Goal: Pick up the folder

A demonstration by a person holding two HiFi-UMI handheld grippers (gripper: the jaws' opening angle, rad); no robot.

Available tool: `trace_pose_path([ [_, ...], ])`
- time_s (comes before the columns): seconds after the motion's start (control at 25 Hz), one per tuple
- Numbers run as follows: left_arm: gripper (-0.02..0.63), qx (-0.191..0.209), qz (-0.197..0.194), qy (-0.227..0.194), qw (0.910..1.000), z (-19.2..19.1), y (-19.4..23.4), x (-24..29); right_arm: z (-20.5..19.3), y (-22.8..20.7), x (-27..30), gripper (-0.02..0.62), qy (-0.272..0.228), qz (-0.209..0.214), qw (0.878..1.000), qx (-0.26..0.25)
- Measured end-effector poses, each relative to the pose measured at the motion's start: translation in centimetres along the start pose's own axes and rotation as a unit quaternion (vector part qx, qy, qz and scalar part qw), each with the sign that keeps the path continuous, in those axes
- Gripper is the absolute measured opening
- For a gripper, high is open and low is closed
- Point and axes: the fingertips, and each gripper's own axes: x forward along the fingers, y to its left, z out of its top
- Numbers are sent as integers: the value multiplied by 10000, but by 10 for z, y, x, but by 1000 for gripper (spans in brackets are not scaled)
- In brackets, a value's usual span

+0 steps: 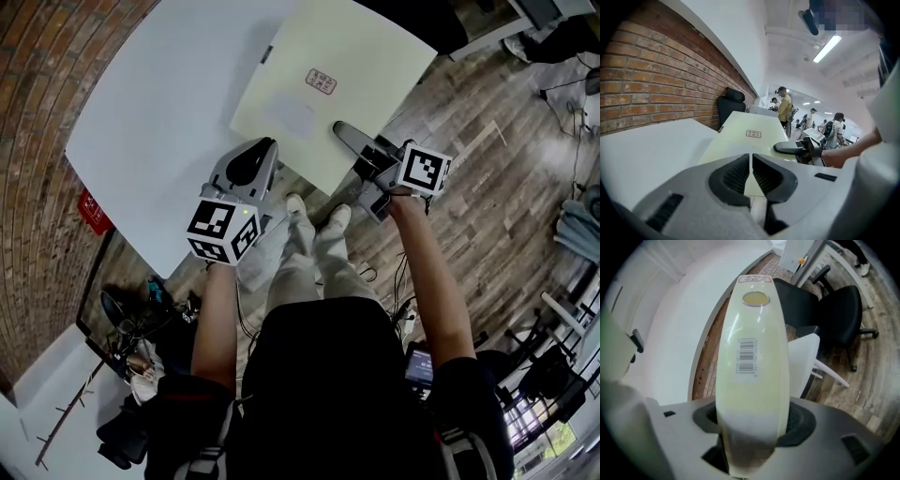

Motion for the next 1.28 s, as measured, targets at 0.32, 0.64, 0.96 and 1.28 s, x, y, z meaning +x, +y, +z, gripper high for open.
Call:
trace_pose_path([
  [0.32, 18, 309, 176, -216, 9991, 31, -30, -9, 24, 47, -33, 281, -54, -332, 9917, -1239],
  [0.64, 18, 584, -26, -350, 9977, 68, -75, -17, 47, 99, -65, 279, -387, -520, 9721, -2255],
  [0.96, 18, 803, 103, -630, 9947, 96, -93, -36, 59, 144, -78, 279, -562, -455, 9458, -3165],
  [1.28, 18, 901, 202, -776, 9927, 112, -97, -55, 58, 182, -81, 279, -684, -194, 9372, -3415],
])
